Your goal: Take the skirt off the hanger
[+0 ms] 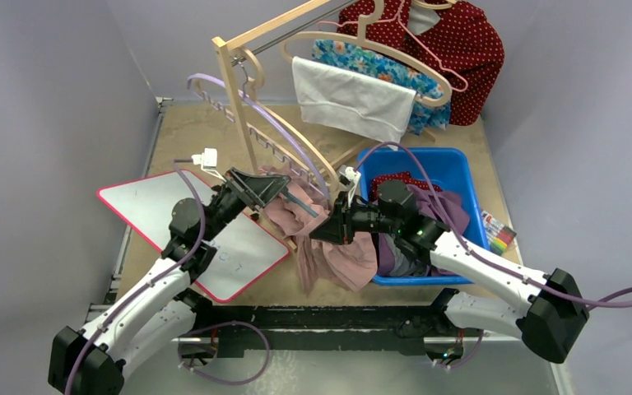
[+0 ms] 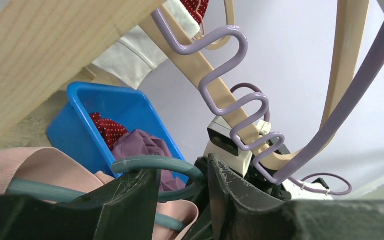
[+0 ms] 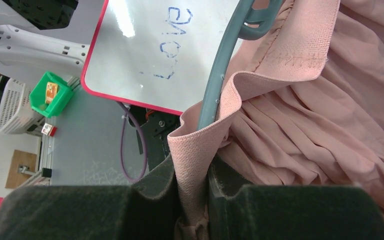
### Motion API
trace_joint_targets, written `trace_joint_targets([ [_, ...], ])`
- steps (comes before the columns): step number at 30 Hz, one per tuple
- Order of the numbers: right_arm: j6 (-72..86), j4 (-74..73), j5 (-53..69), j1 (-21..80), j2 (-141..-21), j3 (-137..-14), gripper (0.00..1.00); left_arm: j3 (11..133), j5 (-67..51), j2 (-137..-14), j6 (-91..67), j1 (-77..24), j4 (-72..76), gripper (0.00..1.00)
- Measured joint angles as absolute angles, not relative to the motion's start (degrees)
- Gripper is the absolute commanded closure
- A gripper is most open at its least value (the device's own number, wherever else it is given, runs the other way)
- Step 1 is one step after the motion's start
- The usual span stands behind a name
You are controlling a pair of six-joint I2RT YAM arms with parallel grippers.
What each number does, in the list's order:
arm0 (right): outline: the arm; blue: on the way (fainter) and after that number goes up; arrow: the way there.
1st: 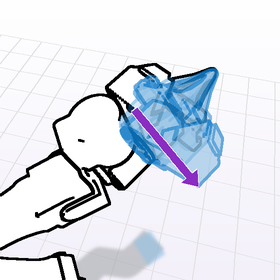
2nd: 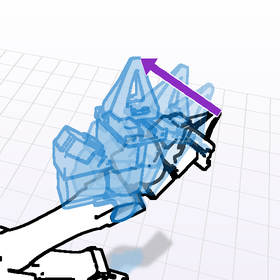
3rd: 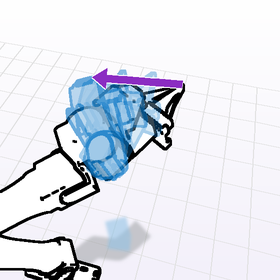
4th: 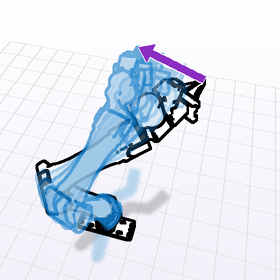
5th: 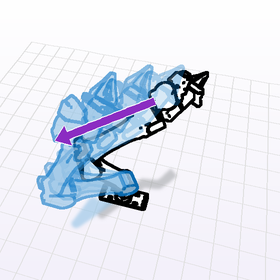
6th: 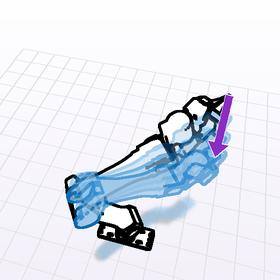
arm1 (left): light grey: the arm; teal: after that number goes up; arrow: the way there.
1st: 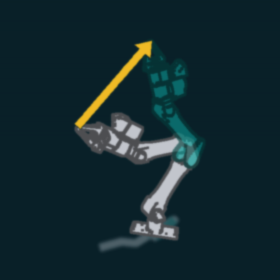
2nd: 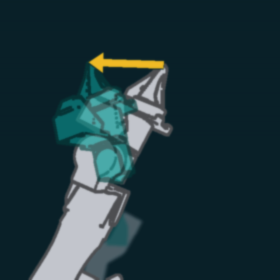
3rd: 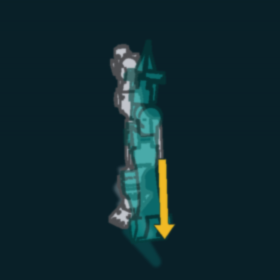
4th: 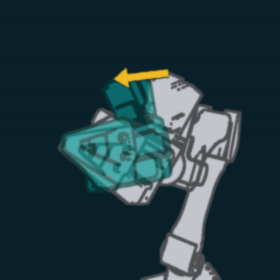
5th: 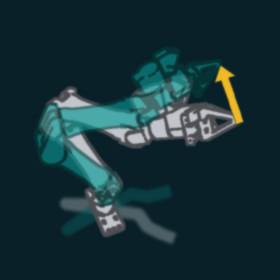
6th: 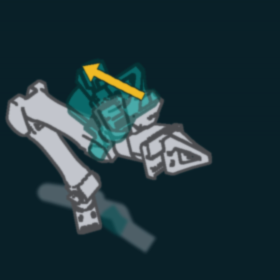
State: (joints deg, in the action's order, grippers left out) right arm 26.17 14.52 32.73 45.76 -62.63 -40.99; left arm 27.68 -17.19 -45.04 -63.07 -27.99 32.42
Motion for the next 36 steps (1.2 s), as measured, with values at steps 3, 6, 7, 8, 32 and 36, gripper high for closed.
trace_joint_targets([
  [3, 26.2, 14.5, 32.7, 45.8, -62.6, -41.0, 1.0, 27.4, -16.4, -46.2, -64.4, -28.2, 34.3, 0.79],
  [6, 26.2, 14.5, 32.5, 45.9, -62.6, -41.0, 1.0, 27.4, -16.2, -46.5, -65.5, -28.5, 35.5, 0.9],
  [7, 26.2, 14.5, 32.4, 45.9, -62.6, -41.0, 0.97, 27.4, -16.2, -46.5, -65.8, -28.7, 35.6, 0.93],
  [8, 26.1, 14.5, 32.1, 45.9, -62.6, -41.0, 0.92, 27.4, -16.3, -46.5, -66.2, -28.8, 35.7, 0.96],
  [32, 26.7, 7.7, 22.8, 46.9, -51.9, -41.3, 0.34, 28.9, -10.2, -44.3, -66.2, -28.9, 24.2, 1.0],
  [36, 28.4, 8.4, 20.5, 46.9, -56.0, -43.3, 0.4, 28.9, -9.7, -43.8, -66.2, -28.9, 23.4, 1.0],
])
